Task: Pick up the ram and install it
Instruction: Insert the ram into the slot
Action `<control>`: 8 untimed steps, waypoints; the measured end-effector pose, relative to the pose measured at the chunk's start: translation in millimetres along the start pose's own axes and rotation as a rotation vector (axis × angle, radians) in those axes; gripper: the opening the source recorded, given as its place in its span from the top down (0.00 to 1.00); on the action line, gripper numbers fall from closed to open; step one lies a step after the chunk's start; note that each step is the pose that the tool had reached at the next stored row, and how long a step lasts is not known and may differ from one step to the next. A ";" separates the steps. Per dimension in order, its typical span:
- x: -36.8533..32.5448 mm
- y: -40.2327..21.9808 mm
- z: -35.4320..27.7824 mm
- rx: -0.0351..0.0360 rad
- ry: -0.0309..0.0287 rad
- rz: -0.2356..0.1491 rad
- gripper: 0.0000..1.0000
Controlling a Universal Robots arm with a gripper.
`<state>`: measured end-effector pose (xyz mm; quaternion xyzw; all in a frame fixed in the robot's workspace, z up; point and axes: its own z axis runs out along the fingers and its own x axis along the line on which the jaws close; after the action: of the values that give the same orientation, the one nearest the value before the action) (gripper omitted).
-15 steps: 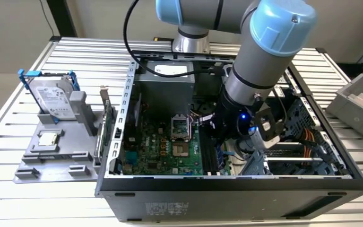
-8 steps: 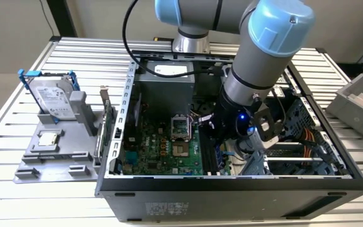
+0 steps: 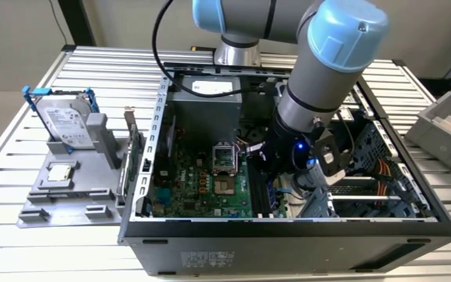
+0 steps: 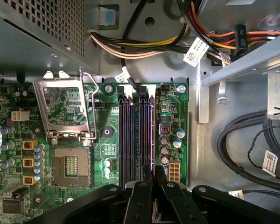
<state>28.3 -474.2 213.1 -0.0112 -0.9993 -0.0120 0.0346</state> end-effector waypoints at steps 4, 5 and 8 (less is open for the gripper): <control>-0.1 0.2 1.6 0.0003 0.0000 0.000 1.00; -0.3 0.3 2.1 0.0004 0.0000 0.000 1.00; -0.9 0.7 2.9 0.0008 0.0002 0.001 1.00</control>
<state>29.1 -473.4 210.1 -0.0115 -0.9993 -0.0116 0.0347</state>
